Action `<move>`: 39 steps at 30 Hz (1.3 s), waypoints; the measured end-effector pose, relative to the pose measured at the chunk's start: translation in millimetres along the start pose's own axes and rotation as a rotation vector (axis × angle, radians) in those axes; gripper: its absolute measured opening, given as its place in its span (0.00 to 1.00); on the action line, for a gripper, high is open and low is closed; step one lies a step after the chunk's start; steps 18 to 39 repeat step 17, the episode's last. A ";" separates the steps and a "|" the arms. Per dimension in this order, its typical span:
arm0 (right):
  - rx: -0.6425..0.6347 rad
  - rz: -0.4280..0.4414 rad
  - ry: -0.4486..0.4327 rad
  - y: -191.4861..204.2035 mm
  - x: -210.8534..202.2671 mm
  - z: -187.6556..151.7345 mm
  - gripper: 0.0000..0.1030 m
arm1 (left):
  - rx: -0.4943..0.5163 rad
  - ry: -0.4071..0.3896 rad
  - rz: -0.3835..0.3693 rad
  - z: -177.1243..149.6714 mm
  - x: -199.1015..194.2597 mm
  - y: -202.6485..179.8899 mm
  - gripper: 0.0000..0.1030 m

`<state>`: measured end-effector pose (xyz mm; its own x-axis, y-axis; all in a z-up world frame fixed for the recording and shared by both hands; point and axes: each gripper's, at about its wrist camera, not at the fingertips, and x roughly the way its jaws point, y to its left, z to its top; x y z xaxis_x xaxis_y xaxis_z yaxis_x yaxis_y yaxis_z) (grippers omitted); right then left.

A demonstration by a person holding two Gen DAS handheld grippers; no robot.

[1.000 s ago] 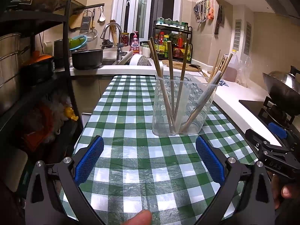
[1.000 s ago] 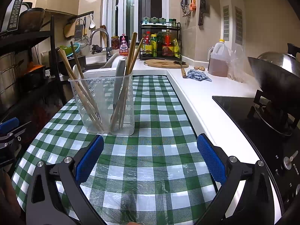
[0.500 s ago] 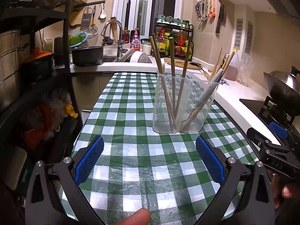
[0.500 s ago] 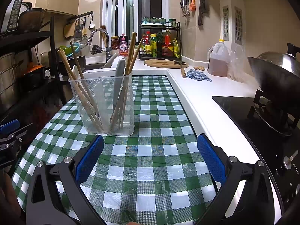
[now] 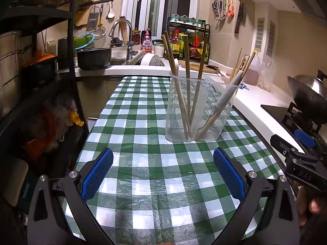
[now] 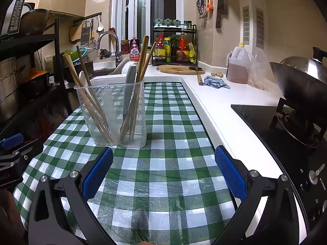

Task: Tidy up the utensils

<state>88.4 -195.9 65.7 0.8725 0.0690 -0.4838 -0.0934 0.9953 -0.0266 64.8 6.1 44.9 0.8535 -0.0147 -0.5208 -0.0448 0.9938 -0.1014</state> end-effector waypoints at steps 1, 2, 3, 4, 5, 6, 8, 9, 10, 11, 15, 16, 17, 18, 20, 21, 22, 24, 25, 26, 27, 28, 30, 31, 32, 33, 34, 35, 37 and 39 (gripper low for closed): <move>0.000 0.000 0.000 0.0 -0.1 0.0 0.95 | 0.000 0.001 -0.004 0.0 0.1 -0.2 0.93; 0.000 0.000 -0.001 0.0 -0.1 0.0 0.95 | 0.002 0.004 -0.008 -0.5 0.8 -0.7 0.93; 0.000 0.000 -0.002 -0.6 -0.2 0.2 0.95 | 0.005 0.006 -0.007 -1.0 1.5 -1.3 0.93; 0.000 0.000 0.000 0.0 0.0 -0.1 0.95 | 0.005 0.007 -0.006 -1.8 1.7 -1.5 0.93; 0.000 0.000 0.000 0.0 0.0 -0.1 0.95 | 0.005 0.010 -0.010 -2.4 2.2 -1.4 0.93; 0.000 0.000 0.000 -0.2 0.0 0.0 0.95 | 0.005 0.014 -0.012 -3.1 2.3 -1.5 0.93; -0.001 0.000 0.000 0.1 0.0 -0.2 0.95 | 0.009 0.018 -0.013 -4.1 2.7 -2.3 0.93; 0.000 0.000 0.000 -0.1 0.0 -0.1 0.95 | 0.012 0.018 -0.013 -4.6 2.5 -3.0 0.93; 0.000 0.000 0.000 -0.3 -0.1 0.0 0.95 | 0.013 0.018 -0.012 -5.0 2.2 -3.7 0.93; 0.000 0.000 -0.001 0.2 0.0 -0.2 0.95 | 0.013 0.020 -0.014 -5.0 2.4 -4.1 0.93; 0.000 -0.001 -0.001 -0.1 -0.1 -0.2 0.95 | 0.023 0.017 -0.014 -6.3 1.7 -7.0 0.93; 0.000 -0.001 -0.002 -1.2 0.1 0.3 0.95 | 0.028 0.015 -0.015 -6.5 1.2 -8.0 0.93; 0.000 -0.001 -0.003 -1.4 -0.2 0.8 0.95 | 0.031 0.013 -0.014 -6.4 0.6 -8.5 0.93; 0.000 -0.001 -0.003 -1.4 -0.2 0.8 0.95 | 0.031 0.013 -0.014 -6.4 0.6 -8.5 0.93; 0.000 -0.001 -0.003 -1.4 -0.2 0.8 0.95 | 0.031 0.013 -0.014 -6.4 0.6 -8.5 0.93; 0.000 -0.001 -0.003 -1.4 -0.2 0.8 0.95 | 0.031 0.013 -0.014 -6.4 0.6 -8.5 0.93; 0.000 -0.001 -0.003 -1.4 -0.2 0.8 0.95 | 0.031 0.013 -0.014 -6.4 0.6 -8.5 0.93; 0.000 -0.001 -0.003 -1.4 -0.2 0.8 0.95 | 0.031 0.013 -0.014 -6.4 0.6 -8.5 0.93; 0.000 -0.001 -0.003 -1.4 -0.2 0.8 0.95 | 0.031 0.013 -0.014 -6.4 0.6 -8.5 0.93; 0.000 -0.001 -0.003 -1.4 -0.2 0.8 0.95 | 0.031 0.013 -0.014 -6.4 0.6 -8.5 0.93; 0.000 -0.001 -0.003 -1.4 -0.2 0.8 0.95 | 0.031 0.013 -0.014 -6.4 0.6 -8.5 0.93; 0.000 -0.001 -0.003 -1.4 -0.2 0.8 0.95 | 0.031 0.013 -0.014 -6.4 0.6 -8.5 0.93; 0.000 -0.001 -0.003 -1.4 -0.2 0.8 0.95 | 0.031 0.013 -0.014 -6.4 0.6 -8.5 0.93; 0.000 -0.001 -0.003 -1.4 -0.2 0.8 0.95 | 0.031 0.013 -0.014 -6.4 0.6 -8.5 0.93; 0.000 -0.001 -0.003 -1.4 -0.2 0.8 0.95 | 0.031 0.013 -0.014 -6.4 0.6 -8.5 0.93; 0.000 -0.001 -0.003 -1.4 -0.2 0.8 0.95 | 0.031 0.013 -0.014 -6.4 0.6 -8.5 0.93; 0.000 -0.001 -0.003 -1.4 -0.2 0.8 0.95 | 0.031 0.013 -0.014 -6.4 0.6 -8.5 0.93; 0.000 -0.001 -0.003 -1.4 -0.2 0.8 0.95 | 0.031 0.013 -0.014 -6.4 0.6 -8.5 0.93; 0.000 -0.001 -0.003 -1.4 -0.2 0.8 0.95 | 0.031 0.013 -0.014 -6.4 0.6 -8.5 0.93; 0.000 -0.001 -0.003 -1.4 -0.2 0.8 0.95 | 0.031 0.013 -0.014 -6.4 0.6 -8.5 0.93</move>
